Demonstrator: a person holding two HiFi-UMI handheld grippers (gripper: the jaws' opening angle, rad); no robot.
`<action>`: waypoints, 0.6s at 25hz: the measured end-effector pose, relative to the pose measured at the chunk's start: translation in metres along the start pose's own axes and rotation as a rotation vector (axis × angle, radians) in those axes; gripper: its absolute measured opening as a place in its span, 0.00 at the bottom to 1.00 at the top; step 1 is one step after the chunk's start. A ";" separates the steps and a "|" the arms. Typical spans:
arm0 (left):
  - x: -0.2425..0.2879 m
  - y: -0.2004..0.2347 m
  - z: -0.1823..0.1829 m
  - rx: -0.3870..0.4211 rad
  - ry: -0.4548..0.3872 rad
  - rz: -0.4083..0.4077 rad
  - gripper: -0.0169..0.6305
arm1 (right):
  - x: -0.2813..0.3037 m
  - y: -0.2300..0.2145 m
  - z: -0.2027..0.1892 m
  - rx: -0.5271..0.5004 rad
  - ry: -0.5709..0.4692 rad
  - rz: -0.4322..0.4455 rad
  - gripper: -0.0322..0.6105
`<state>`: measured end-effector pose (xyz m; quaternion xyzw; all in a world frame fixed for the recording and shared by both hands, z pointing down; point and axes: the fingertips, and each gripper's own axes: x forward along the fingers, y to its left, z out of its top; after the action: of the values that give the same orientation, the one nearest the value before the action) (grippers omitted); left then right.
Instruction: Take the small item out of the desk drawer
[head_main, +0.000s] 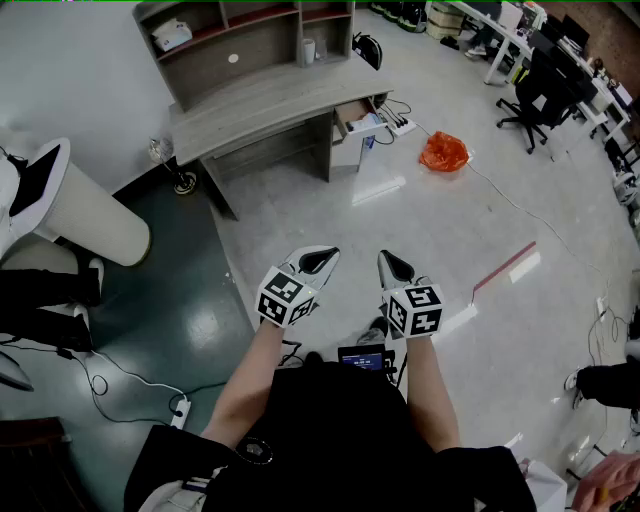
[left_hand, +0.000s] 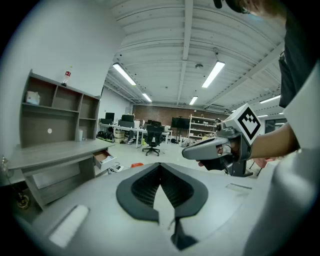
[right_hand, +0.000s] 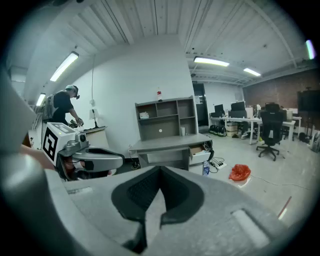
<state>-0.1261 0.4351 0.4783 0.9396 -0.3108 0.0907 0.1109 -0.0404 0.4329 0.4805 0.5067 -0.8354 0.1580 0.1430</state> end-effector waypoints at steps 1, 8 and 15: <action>0.000 0.000 0.000 -0.001 0.001 0.002 0.03 | -0.001 0.000 0.000 0.004 -0.002 0.002 0.05; 0.006 -0.004 -0.002 0.002 0.008 0.005 0.03 | -0.004 -0.005 0.000 0.002 -0.004 0.007 0.05; 0.008 -0.001 -0.007 -0.016 0.027 0.021 0.03 | -0.004 -0.006 0.000 0.007 -0.004 0.015 0.05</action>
<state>-0.1201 0.4336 0.4866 0.9341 -0.3200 0.1019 0.1214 -0.0337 0.4333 0.4793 0.5009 -0.8390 0.1609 0.1386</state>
